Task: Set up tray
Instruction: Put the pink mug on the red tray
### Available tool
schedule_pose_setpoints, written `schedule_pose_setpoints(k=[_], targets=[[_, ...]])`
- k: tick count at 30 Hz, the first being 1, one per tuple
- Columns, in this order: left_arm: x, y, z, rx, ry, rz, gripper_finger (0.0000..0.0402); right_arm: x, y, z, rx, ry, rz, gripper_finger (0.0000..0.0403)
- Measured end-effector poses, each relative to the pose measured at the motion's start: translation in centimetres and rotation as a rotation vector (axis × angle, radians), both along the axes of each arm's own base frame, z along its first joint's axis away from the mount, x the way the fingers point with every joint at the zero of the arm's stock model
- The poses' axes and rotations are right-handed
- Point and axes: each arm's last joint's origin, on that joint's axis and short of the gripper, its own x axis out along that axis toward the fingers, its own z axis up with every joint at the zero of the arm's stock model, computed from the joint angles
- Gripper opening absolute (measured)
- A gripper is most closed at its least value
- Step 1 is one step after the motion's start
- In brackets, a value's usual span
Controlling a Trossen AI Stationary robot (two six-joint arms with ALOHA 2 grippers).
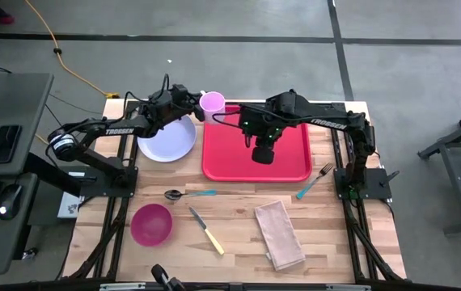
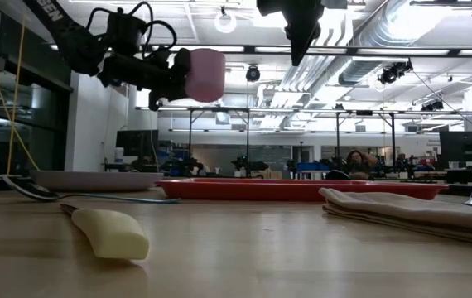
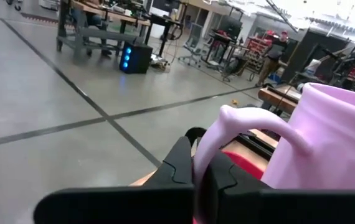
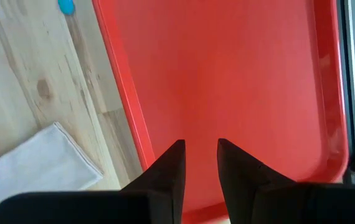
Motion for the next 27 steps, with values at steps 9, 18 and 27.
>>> schedule_pose_setpoints(k=[9,18,27], targets=[[0.9,0.7,-1.8,-0.010,0.014,0.000,0.0041,0.6,0.0,0.1,0.015,-0.065,0.007,0.0071],[2.2,1.6,-4.6,-0.059,-0.017,-0.010,0.0053,0.5,0.0,0.1,0.015,-0.060,0.007,0.0071],[2.7,2.0,-6.2,-0.069,-0.011,-0.011,0.0029,0.5,0.0,0.1,0.015,-0.059,0.007,0.0071]])
